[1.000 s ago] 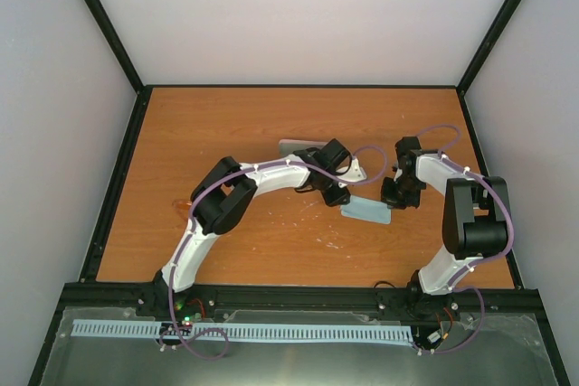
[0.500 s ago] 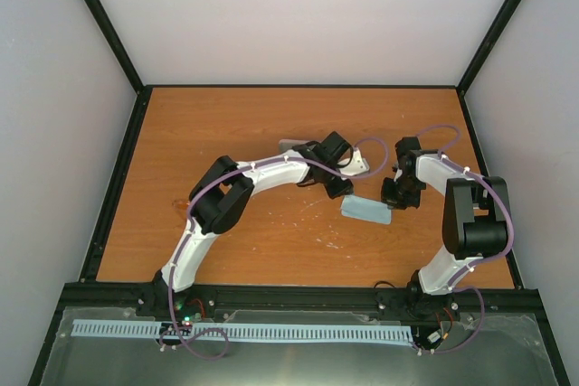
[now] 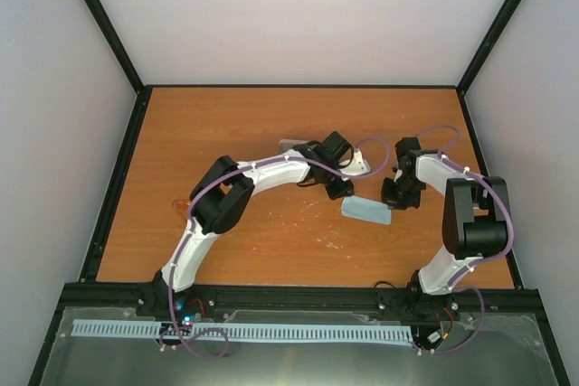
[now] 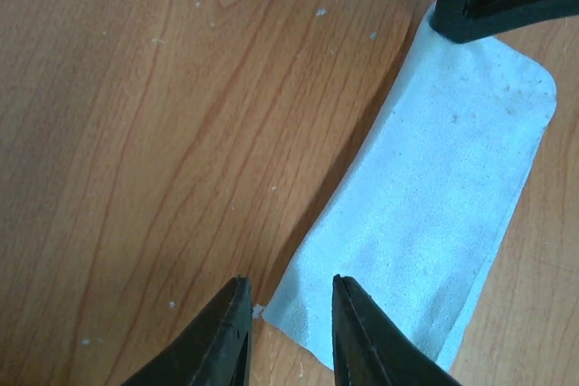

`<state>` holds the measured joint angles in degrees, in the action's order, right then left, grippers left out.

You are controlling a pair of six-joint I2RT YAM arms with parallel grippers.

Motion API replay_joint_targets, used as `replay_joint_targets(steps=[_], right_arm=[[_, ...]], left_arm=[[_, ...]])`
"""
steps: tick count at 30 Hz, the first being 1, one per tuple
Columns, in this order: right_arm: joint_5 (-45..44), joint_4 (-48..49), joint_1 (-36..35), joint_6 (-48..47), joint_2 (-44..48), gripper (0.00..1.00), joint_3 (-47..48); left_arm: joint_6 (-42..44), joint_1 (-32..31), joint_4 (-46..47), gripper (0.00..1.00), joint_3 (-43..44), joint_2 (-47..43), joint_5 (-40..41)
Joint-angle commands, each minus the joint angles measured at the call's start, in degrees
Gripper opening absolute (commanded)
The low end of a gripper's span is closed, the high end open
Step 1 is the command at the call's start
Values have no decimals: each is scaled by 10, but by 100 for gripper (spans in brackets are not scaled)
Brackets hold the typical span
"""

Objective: Organize the sunglasses
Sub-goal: Pick up the glasses cleaning cloth from the center of the board.

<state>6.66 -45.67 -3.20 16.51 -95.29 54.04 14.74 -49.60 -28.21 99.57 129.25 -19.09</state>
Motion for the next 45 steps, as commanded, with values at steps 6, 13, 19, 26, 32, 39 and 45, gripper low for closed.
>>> replay_joint_targets(steps=[6,13,19,26,32,39,45], right_arm=[[-7,-5,-1,-4,-2,3,-2],[-6,-6,-1,-4,-4,3,-2],[-5,-5,-1,-4,-4,3,-2],[-7,-4,-1,-4,-4,3,-2],[-8,-2,-1,-2,-1,3,0],[4,-2,-1,-4,-4,3,11],[22,3,-1,-4,-1,3,18]], left_arm=[[26,-6,-14,26,6,23,4],[37,-12,-18,25,7,30,12],[40,-13,-21,20,-3,27,13],[41,-15,-20,8,-5,27,10],[39,-15,-21,3,-5,20,12],[28,-15,-6,1,-25,1,17],[26,-14,-5,1,-37,-11,20]])
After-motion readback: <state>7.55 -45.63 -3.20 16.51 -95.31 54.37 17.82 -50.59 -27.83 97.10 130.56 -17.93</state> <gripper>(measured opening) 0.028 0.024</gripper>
